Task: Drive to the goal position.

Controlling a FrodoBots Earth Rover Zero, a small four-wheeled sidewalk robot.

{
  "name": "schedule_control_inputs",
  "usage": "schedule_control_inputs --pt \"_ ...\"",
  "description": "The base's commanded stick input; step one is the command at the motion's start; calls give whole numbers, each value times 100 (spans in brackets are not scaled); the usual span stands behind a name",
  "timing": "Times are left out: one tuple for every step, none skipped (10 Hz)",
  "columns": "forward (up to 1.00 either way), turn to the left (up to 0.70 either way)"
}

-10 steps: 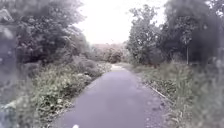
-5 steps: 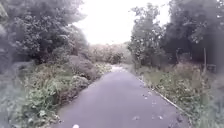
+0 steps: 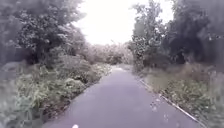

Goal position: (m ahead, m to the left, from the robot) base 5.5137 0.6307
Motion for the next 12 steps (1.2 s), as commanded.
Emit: schedule_control_inputs --pt "85 1" --pt "85 1" --pt "85 1" --pt "85 1" --pt "85 1" --pt "85 1" --pt "85 1" --pt "85 1" --pt "85 1" --pt "85 1" --pt "85 1" --pt "85 1"
